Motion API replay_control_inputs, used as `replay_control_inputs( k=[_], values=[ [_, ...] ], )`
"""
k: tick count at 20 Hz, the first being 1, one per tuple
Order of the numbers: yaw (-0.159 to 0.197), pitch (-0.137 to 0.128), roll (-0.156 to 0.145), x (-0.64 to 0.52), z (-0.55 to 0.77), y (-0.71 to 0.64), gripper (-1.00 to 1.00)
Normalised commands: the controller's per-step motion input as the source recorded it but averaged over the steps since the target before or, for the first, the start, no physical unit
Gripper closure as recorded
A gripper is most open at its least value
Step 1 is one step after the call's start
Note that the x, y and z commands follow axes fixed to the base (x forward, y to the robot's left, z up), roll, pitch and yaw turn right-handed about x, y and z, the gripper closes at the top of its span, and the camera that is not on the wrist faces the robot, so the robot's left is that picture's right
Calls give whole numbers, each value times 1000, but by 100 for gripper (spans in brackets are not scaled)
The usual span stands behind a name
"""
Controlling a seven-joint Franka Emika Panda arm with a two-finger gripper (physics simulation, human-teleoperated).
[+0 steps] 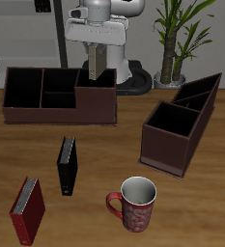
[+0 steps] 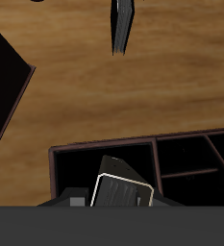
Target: Place the yellow book into the back desk caddy's right compartment
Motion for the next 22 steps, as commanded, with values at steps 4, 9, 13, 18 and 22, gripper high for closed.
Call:
replay_control_inputs(
  k=[4, 9, 13, 18, 22],
  values=[
    [-19, 35, 15, 40, -309, 28, 100],
    [-11, 8, 17, -96, -207, 56, 100],
    [-21, 25, 16, -71, -230, 38, 100],
    [-6, 24, 13, -40, -236, 17, 100],
    [7, 41, 0, 57, -219, -32, 100]
  ],
)
